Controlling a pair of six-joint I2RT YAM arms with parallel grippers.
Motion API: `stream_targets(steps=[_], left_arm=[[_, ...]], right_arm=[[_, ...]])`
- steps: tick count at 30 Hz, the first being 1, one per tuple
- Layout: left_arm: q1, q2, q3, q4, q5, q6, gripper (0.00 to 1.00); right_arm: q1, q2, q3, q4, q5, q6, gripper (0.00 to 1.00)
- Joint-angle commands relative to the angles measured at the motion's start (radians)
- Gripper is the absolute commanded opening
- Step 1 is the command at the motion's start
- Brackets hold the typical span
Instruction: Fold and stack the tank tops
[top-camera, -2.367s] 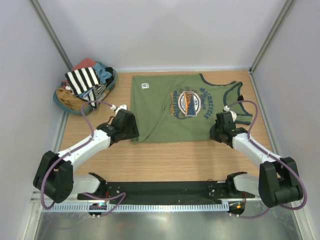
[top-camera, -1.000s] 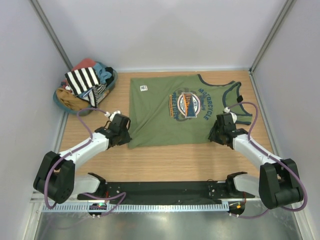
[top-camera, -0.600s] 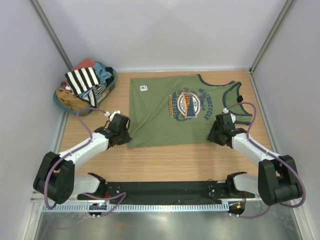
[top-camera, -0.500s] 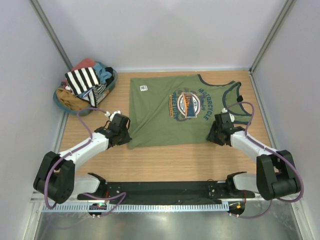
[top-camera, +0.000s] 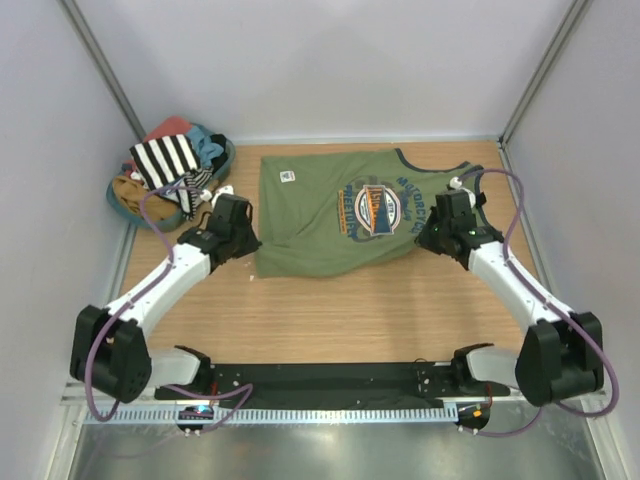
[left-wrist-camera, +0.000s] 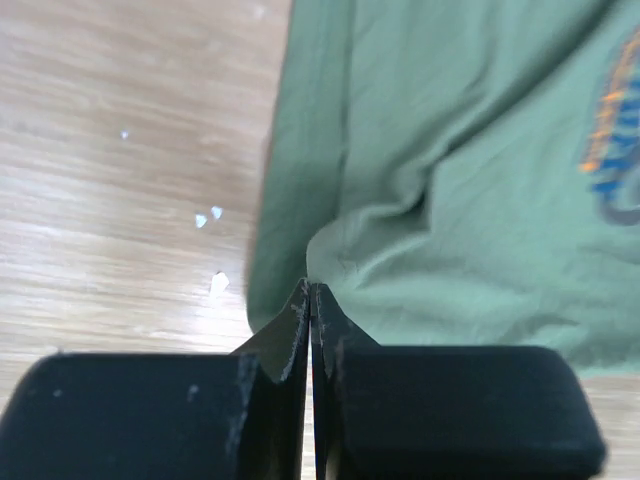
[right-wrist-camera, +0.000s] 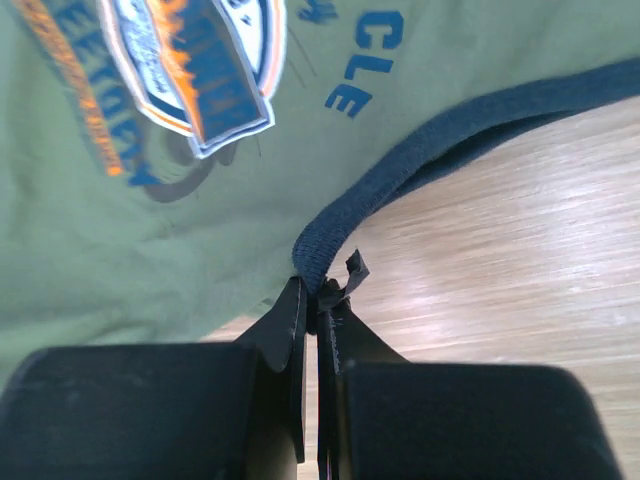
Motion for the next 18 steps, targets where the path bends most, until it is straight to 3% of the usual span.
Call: stream_targets(steps=[1,8,18], left_arm=[[0.006,-0.112,-0.039,-0.034,-0.002,-0.023,0.0],[0.006,-0.167,-0.292,-0.001,0.068,-0.121,0.0],[0.004,-0.21,-0.364,0.049,0.147,-0.123,0.0]], right_arm=[[0.006,-0.143,0.017,-0.101,0.014,0.029,0.01],[0.006,-0.312,-0.265,-0.147,-0.01,0.167,0.01],[0.004,-0.312,-0.28,-0.151,-0.01,0.139,0.04]])
